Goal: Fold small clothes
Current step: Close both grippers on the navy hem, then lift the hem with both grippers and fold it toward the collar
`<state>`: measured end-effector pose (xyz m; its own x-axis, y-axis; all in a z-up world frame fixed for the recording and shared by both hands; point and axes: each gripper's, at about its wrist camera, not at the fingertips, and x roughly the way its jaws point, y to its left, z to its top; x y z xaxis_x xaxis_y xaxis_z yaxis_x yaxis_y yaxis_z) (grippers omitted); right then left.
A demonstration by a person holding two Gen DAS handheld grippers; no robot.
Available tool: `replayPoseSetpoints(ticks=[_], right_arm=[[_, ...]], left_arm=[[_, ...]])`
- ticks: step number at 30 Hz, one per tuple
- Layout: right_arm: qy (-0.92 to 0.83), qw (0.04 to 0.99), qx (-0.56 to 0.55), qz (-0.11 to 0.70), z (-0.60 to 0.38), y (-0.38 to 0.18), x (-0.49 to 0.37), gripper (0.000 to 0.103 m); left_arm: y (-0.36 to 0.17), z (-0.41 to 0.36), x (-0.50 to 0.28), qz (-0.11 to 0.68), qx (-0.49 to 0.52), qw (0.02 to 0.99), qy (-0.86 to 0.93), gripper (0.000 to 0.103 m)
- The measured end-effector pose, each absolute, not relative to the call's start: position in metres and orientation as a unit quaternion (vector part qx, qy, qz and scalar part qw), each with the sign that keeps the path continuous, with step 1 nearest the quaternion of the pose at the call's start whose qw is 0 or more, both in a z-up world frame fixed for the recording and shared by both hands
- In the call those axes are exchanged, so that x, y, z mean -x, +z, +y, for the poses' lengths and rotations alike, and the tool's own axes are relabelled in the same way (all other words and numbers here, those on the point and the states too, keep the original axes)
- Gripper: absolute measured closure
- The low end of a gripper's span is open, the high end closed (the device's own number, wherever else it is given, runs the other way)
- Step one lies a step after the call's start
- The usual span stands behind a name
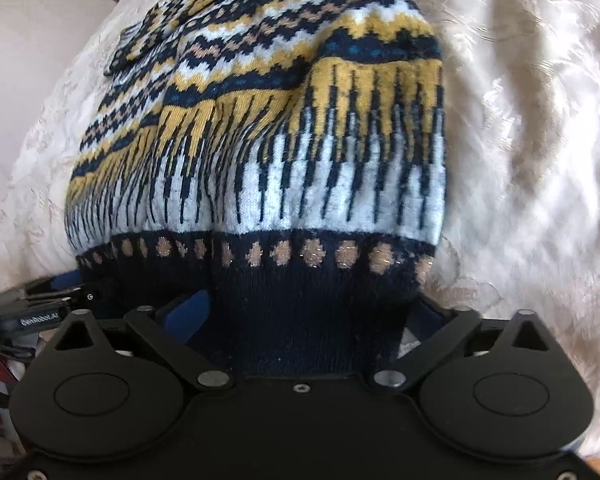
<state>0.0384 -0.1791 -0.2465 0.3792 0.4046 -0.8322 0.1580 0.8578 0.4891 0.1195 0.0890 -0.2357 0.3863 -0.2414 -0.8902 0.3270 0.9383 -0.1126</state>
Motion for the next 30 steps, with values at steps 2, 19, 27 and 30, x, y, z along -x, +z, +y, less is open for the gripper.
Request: replayPoseSetpoints(ticks=[2, 19, 27, 30], right_arm=[[0.071, 0.793, -0.250, 0.551, -0.183, -0.244, -0.035, 0.039], [0.090, 0.804, -0.333, 0.484, -0.213, -0.203, -0.007, 0.090], [0.085, 0.804, -0.316, 0.496, -0.213, -0.203, -0.003, 0.090], [0.087, 0.805, -0.315, 0.495, -0.212, -0.201, -0.004, 0.090]], left_arm=[[-0.232, 0.094, -0.116, 0.524, -0.020, 0.834, -0.173, 0.063], [-0.224, 0.109, -0.104, 0.543, 0.034, 0.824, -0.156, 0.073], [-0.239, 0.103, -0.102, 0.537, 0.071, 0.824, -0.163, 0.055], [-0.232, 0.101, -0.102, 0.523, 0.087, 0.827, -0.188, 0.098]])
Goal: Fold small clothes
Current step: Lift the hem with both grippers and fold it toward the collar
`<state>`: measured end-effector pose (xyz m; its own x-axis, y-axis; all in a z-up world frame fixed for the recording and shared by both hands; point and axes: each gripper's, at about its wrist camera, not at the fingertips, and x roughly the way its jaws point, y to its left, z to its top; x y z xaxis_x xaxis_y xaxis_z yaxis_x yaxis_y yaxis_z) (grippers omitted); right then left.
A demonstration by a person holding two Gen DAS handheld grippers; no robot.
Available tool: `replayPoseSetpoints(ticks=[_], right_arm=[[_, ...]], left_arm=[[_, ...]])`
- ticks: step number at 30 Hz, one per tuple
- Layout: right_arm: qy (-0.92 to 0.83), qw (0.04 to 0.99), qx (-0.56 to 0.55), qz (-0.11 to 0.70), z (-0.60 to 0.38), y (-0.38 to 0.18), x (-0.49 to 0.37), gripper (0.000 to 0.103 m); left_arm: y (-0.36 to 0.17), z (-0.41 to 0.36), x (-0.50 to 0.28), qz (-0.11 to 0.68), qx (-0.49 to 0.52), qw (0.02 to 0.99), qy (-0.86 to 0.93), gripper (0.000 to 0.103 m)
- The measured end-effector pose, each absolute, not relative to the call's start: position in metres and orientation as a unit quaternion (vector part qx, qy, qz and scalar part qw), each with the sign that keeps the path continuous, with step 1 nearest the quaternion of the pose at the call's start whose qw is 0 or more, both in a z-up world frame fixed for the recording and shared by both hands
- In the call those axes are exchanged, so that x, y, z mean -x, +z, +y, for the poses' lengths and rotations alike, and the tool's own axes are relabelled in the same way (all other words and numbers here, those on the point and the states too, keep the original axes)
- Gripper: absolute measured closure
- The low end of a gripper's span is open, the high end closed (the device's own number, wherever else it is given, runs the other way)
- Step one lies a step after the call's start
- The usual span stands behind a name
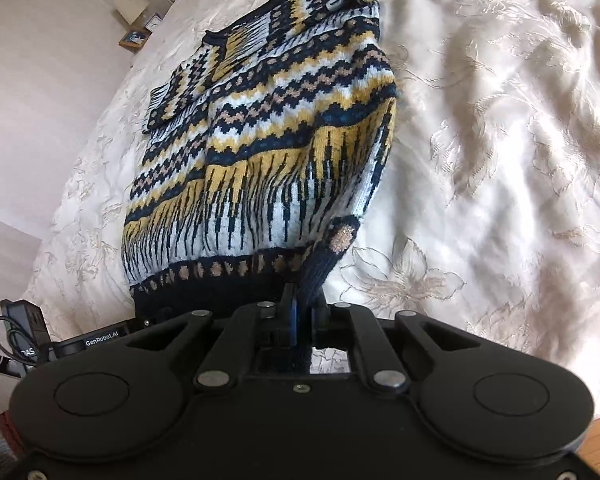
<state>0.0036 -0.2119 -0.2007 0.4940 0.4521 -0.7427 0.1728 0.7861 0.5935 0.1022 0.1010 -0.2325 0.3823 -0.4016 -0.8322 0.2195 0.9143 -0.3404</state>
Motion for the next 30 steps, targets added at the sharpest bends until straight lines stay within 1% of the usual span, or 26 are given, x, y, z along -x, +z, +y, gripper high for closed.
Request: replayPoseSetpoints(ticks=[7, 14, 23, 30], right_arm=[[0.102, 0.808, -0.343, 0.468, -0.220, -0.184, 0.000, 0.090], [0.111, 0.818, -0.384, 0.414, -0.232, -0.154, -0.017, 0.090], [0.110, 0.836, -0.413, 0.345, -0.253, -0.114, -0.089, 0.090], [0.094, 0.845, -0.413, 0.325, -0.268, -0.104, -0.172, 0.090]], left_arm=[[-0.191, 0.117, -0.088, 0.471, 0.134, 0.849, -0.200, 0.098], [-0.139, 0.122, -0.112, 0.417, 0.161, 0.872, -0.199, 0.098], [-0.089, 0.111, -0.188, 0.358, 0.171, 0.892, -0.217, 0.098], [-0.076, 0.090, -0.264, 0.344, 0.161, 0.896, -0.231, 0.098]])
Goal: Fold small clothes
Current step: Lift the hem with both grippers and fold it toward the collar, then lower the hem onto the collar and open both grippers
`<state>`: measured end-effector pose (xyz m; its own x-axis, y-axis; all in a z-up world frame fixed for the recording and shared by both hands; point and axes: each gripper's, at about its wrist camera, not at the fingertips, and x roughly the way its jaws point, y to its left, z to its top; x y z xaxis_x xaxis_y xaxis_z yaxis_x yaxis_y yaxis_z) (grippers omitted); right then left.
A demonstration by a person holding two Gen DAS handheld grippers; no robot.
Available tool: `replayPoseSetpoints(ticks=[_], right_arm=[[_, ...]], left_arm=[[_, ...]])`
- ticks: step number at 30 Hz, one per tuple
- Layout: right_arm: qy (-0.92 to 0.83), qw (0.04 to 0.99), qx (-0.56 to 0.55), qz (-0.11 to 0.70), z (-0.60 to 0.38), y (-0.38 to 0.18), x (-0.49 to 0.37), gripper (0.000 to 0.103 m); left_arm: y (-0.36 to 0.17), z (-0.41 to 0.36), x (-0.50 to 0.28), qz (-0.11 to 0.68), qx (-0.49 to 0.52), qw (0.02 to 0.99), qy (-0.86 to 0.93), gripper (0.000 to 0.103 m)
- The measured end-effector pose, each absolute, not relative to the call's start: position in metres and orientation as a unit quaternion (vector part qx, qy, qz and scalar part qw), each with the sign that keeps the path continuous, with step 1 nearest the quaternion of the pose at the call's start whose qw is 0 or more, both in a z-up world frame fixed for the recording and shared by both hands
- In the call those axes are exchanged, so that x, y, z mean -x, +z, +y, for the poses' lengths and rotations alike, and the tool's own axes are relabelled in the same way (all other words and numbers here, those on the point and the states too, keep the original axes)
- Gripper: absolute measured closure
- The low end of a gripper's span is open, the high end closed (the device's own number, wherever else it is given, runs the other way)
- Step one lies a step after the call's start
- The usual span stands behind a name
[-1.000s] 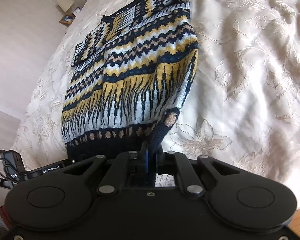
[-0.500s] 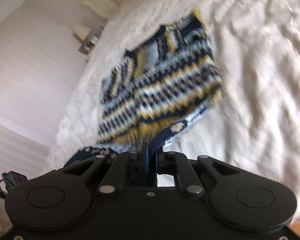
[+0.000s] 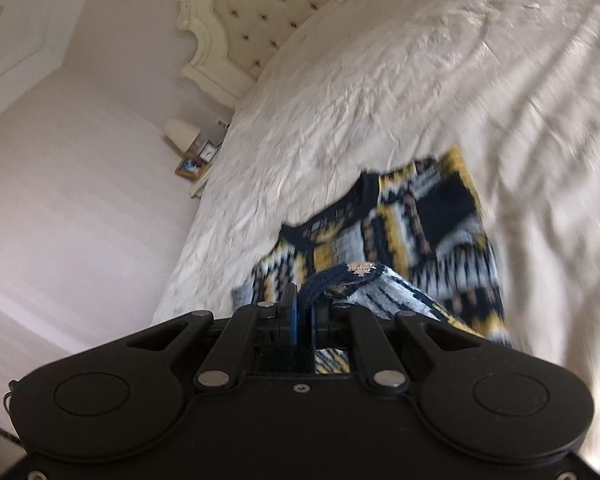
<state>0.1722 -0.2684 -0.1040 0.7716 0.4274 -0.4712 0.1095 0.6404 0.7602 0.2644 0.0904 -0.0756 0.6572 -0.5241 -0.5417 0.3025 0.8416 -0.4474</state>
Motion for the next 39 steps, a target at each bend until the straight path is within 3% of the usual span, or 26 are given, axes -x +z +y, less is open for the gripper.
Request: replayPoseSetpoints(ticks=[12, 17, 19, 21, 23, 30, 34, 37, 39], right_arm=[[0.031, 0.832, -0.416, 0.366, -0.285, -0.139, -0.301, 0.090], [-0.002, 0.817, -0.421, 0.394, -0.286, -0.163, -0.336, 0.080], [-0.013, 0.813, -0.423, 0.401, -0.288, -0.171, -0.347, 0.071], [-0.022, 0.814, -0.421, 0.399, -0.290, -0.177, -0.354, 0.049], [-0.022, 0.817, -0.424, 0.390, -0.292, -0.180, -0.361, 0.047], [-0.036, 0.836, -0.404, 0.369, -0.299, -0.170, -0.376, 0.045], [-0.031, 0.850, -0.371, 0.373, -0.300, -0.162, -0.370, 0.039], [-0.027, 0.857, -0.332, 0.392, -0.295, -0.160, -0.359, 0.039], [-0.023, 0.861, -0.304, 0.407, -0.289, -0.161, -0.350, 0.033]], left_arm=[[-0.109, 0.056, -0.401, 0.393, 0.143, 0.879, -0.230, 0.097], [-0.137, 0.055, -0.442, 0.441, 0.159, 0.857, -0.217, 0.094], [-0.144, 0.057, -0.453, 0.445, 0.163, 0.855, -0.210, 0.078], [-0.145, 0.059, -0.461, 0.429, 0.163, 0.865, -0.203, 0.066], [-0.145, 0.064, -0.471, 0.422, 0.166, 0.869, -0.199, 0.056], [-0.128, 0.074, -0.491, 0.405, 0.136, 0.883, -0.193, 0.053], [-0.121, 0.081, -0.479, 0.413, 0.096, 0.883, -0.203, 0.038], [-0.125, 0.084, -0.458, 0.429, 0.056, 0.877, -0.209, 0.038], [-0.131, 0.082, -0.441, 0.446, 0.029, 0.868, -0.215, 0.038]])
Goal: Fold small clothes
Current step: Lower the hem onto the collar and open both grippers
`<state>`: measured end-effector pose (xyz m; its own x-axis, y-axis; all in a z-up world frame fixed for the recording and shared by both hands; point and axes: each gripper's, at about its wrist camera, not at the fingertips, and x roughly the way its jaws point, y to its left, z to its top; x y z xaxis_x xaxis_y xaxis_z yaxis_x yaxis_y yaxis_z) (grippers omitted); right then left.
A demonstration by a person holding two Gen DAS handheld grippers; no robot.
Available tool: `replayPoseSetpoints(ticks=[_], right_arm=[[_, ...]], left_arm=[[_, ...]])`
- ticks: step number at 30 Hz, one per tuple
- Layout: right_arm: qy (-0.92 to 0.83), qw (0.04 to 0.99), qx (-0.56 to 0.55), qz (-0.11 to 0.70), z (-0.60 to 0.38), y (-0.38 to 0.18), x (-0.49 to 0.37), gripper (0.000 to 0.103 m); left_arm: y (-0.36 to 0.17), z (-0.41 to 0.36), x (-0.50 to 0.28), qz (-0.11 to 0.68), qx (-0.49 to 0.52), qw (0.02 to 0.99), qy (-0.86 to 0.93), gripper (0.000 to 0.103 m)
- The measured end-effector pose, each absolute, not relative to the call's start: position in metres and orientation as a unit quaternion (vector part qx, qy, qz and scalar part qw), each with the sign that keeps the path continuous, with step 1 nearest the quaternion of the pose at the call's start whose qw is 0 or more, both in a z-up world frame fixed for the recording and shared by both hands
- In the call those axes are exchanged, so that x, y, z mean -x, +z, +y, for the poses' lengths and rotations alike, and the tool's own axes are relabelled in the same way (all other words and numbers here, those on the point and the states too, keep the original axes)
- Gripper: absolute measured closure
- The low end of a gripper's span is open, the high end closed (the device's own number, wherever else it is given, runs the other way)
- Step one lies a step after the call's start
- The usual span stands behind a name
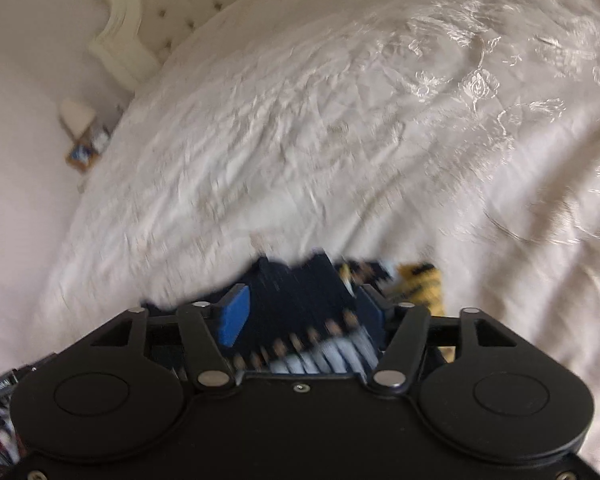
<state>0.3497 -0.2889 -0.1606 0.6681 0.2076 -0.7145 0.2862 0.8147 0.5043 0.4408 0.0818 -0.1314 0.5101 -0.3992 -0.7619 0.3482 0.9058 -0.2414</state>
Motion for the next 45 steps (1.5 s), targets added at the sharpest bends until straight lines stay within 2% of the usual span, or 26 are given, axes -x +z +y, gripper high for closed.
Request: replayPoseSetpoints(ticks=[5, 9, 14, 18, 22, 25, 26, 27, 28, 32, 35, 37, 39, 41, 42, 45], right_arm=[[-0.018, 0.865, -0.252, 0.434, -0.273, -0.167, -0.315, 0.025], [-0.016, 0.866, -0.210, 0.454, -0.262, -0.174, -0.289, 0.016], [0.006, 0.864, -0.170, 0.473, -0.256, -0.183, -0.270, 0.019], [0.002, 0.864, -0.179, 0.471, -0.262, -0.186, -0.271, 0.021], [0.005, 0.859, -0.187, 0.477, -0.266, -0.189, -0.281, 0.036], [0.004, 0.850, -0.178, 0.495, -0.266, -0.194, -0.288, 0.054], [0.000, 0.848, -0.173, 0.501, -0.266, -0.196, -0.289, 0.066], [-0.007, 0.847, -0.165, 0.505, -0.266, -0.196, -0.289, 0.076], [-0.016, 0.845, -0.157, 0.510, -0.266, -0.197, -0.290, 0.076], [-0.033, 0.836, -0.149, 0.526, -0.267, -0.205, -0.293, 0.077], [-0.044, 0.836, -0.150, 0.525, -0.266, -0.204, -0.295, 0.073], [-0.049, 0.834, -0.163, 0.525, -0.269, -0.206, -0.295, 0.062], [-0.057, 0.836, -0.163, 0.521, -0.271, -0.204, -0.292, 0.041], [-0.061, 0.842, -0.171, 0.509, -0.275, -0.200, -0.289, 0.035], [-0.065, 0.845, -0.178, 0.500, -0.277, -0.198, -0.286, 0.029], [-0.079, 0.853, -0.189, 0.480, -0.280, -0.191, -0.281, 0.022]], left_arm=[[-0.150, 0.076, -0.399, 0.481, -0.002, 0.848, -0.224, 0.038], [-0.165, 0.076, -0.380, 0.500, -0.005, 0.835, -0.230, 0.038], [-0.175, 0.077, -0.376, 0.512, -0.006, 0.829, -0.224, 0.038], [-0.181, 0.075, -0.380, 0.520, -0.004, 0.823, -0.226, 0.038], [-0.187, 0.070, -0.385, 0.528, -0.011, 0.816, -0.235, 0.038], [-0.191, 0.071, -0.388, 0.537, -0.008, 0.813, -0.224, 0.041], [-0.191, 0.074, -0.389, 0.538, -0.004, 0.815, -0.217, 0.043], [-0.192, 0.076, -0.390, 0.539, -0.004, 0.817, -0.206, 0.051], [-0.193, 0.079, -0.391, 0.541, -0.004, 0.819, -0.191, 0.060], [-0.199, 0.094, -0.396, 0.557, 0.018, 0.815, -0.157, 0.068], [-0.194, 0.092, -0.393, 0.552, -0.015, 0.819, -0.152, 0.068], [-0.191, 0.091, -0.391, 0.554, -0.026, 0.819, -0.148, 0.068], [-0.178, 0.089, -0.388, 0.540, -0.049, 0.830, -0.132, 0.060], [-0.161, 0.086, -0.384, 0.517, -0.062, 0.844, -0.128, 0.058], [-0.152, 0.084, -0.383, 0.505, -0.060, 0.851, -0.134, 0.056], [-0.138, 0.067, -0.389, 0.485, -0.062, 0.856, -0.168, 0.044]])
